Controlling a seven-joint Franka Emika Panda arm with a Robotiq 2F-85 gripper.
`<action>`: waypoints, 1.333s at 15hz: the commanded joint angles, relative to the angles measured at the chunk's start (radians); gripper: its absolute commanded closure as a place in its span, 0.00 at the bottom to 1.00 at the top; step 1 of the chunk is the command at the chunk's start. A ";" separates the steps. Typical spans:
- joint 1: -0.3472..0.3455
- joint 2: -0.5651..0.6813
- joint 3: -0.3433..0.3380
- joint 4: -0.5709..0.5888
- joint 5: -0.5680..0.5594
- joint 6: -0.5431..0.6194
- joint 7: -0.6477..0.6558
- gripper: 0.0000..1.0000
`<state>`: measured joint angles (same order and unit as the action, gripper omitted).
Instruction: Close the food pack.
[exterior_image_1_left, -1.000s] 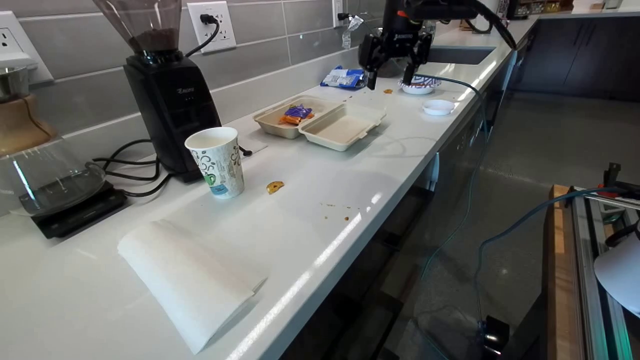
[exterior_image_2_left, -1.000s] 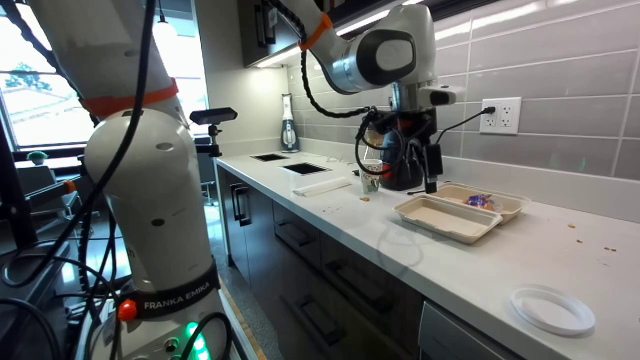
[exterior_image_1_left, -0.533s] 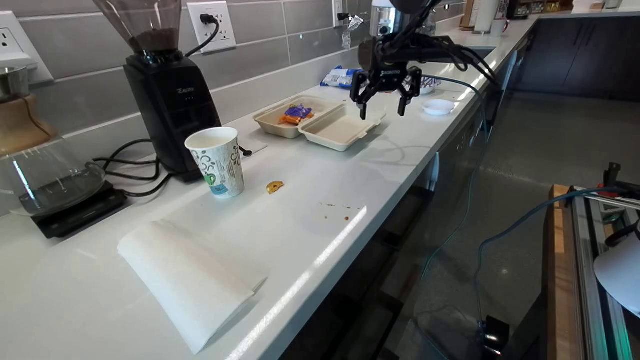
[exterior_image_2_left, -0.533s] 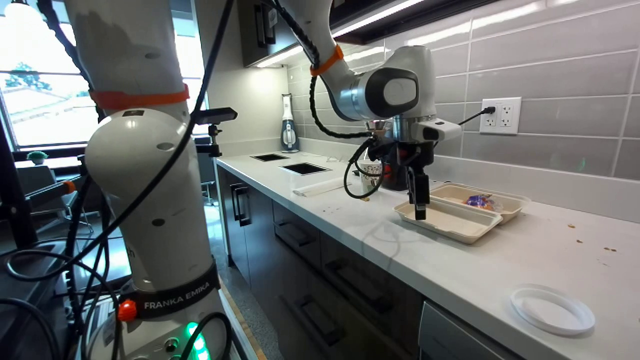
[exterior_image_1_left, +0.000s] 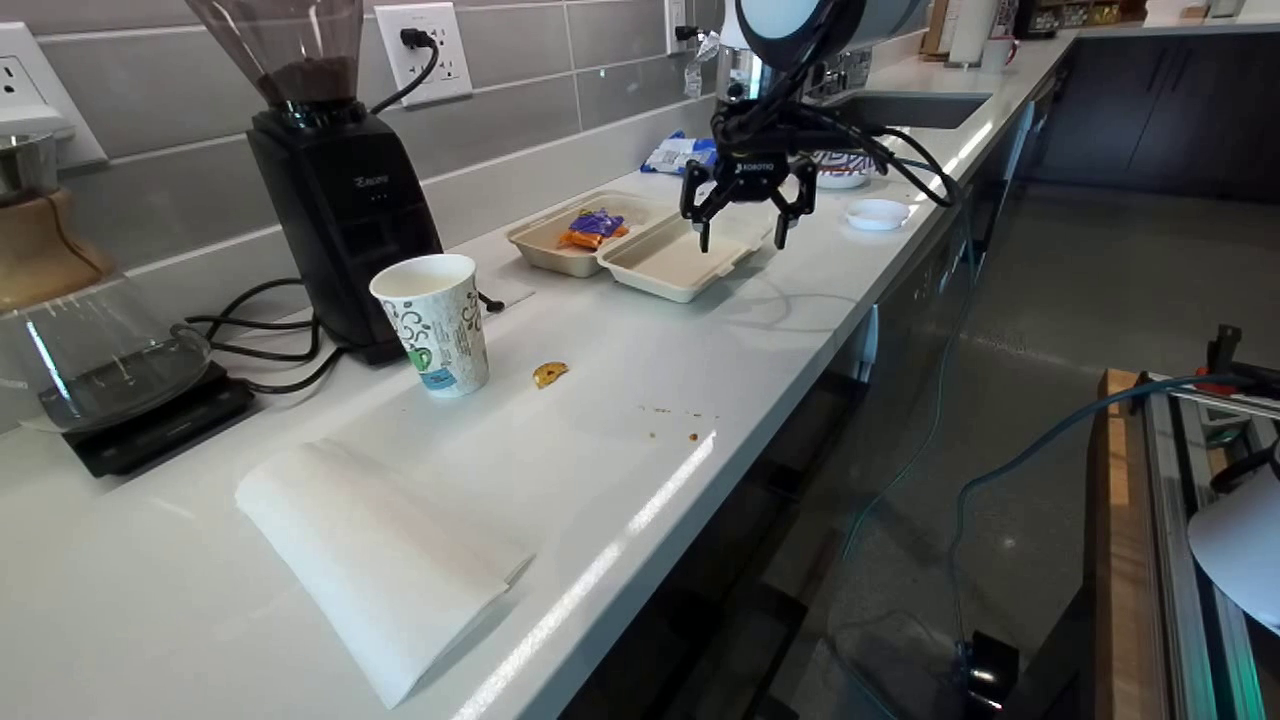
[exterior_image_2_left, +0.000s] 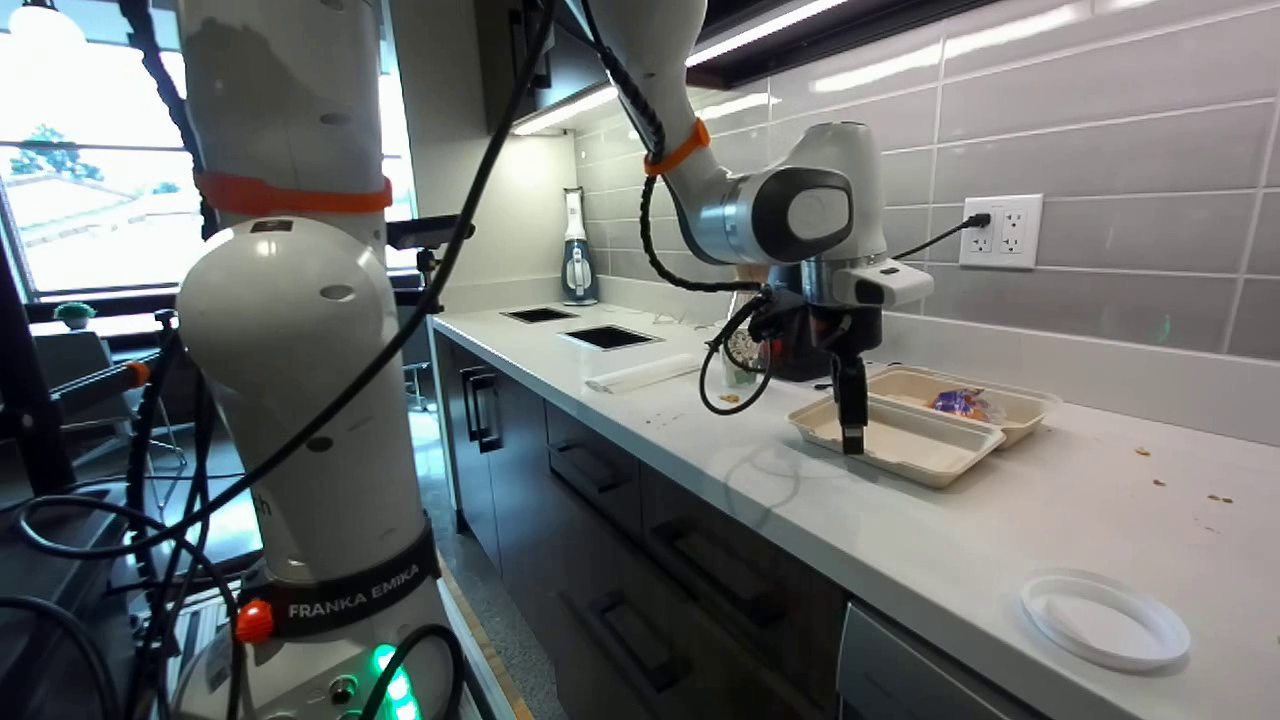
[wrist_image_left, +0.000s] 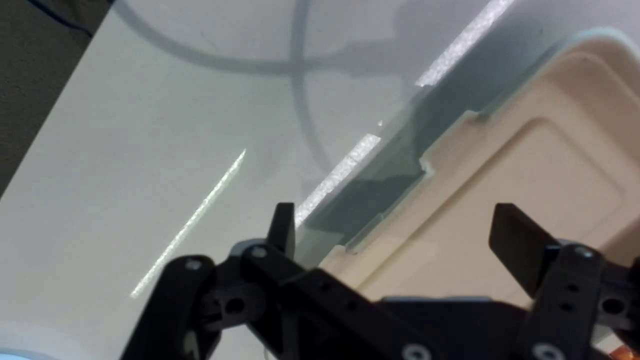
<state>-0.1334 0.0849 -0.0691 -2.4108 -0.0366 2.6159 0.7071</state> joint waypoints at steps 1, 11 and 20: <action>0.030 0.046 -0.030 0.032 0.012 0.018 0.056 0.00; 0.037 0.055 -0.048 0.052 0.070 0.006 0.083 0.23; 0.034 0.053 -0.045 0.053 0.169 0.002 0.064 0.36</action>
<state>-0.1106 0.1273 -0.1063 -2.3610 0.0951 2.6159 0.7861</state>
